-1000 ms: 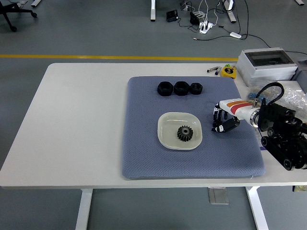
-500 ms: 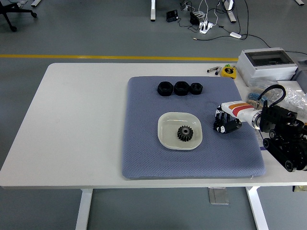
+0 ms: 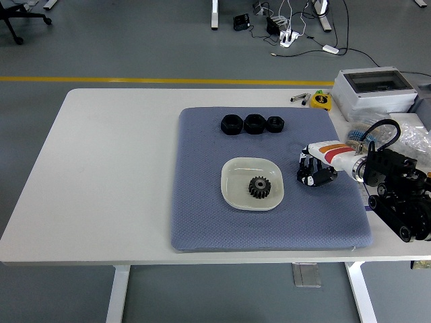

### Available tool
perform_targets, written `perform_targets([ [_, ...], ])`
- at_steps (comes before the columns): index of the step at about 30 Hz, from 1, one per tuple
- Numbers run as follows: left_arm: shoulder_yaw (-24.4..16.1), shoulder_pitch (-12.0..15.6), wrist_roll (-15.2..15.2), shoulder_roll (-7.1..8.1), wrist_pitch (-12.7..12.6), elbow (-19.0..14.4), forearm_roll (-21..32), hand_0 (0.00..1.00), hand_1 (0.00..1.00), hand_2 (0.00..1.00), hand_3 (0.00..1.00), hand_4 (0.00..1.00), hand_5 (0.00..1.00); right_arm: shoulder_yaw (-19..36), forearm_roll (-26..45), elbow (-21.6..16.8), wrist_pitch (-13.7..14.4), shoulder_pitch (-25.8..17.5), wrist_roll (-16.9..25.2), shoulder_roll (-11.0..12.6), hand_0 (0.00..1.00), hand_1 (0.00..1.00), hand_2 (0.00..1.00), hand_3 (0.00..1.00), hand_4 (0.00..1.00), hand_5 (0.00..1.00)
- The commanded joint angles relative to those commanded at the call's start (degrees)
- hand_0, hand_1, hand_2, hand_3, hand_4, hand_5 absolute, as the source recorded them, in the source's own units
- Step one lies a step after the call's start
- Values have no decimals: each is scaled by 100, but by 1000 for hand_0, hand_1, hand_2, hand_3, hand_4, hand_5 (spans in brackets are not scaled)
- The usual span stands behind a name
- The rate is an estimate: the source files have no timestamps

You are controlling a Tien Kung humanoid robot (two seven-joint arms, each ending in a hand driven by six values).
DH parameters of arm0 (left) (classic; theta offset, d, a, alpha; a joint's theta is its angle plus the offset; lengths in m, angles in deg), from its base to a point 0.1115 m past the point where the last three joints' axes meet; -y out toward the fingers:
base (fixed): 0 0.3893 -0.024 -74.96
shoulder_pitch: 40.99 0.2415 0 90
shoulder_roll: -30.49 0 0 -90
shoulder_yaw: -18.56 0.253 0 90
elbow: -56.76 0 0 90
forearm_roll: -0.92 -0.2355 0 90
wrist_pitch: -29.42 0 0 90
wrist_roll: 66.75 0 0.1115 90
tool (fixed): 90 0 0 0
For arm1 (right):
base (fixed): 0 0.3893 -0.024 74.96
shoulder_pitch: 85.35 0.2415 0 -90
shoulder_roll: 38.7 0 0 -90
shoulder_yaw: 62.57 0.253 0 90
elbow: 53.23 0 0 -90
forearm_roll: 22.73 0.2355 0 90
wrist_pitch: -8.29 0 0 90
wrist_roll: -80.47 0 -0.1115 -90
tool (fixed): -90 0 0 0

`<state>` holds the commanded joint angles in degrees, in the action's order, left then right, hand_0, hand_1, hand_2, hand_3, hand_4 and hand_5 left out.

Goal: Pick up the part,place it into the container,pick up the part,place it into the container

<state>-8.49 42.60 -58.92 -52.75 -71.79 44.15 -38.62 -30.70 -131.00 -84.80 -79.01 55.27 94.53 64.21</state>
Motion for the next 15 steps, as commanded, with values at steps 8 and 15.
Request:
perform_targets([
  [8, -33, 24, 9, 7, 6, 2, -47, 730, 740, 771, 685, 720, 678, 232, -219, -432, 38, -27, 10, 72, 136, 311, 392, 486, 702, 273],
  [15, -53, 44, 17, 16, 10, 4, -83, 730, 740, 771, 684, 719, 679, 377, -496, -1125, 60, -28, 20, 135, 132, 304, 385, 485, 691, 273],
])
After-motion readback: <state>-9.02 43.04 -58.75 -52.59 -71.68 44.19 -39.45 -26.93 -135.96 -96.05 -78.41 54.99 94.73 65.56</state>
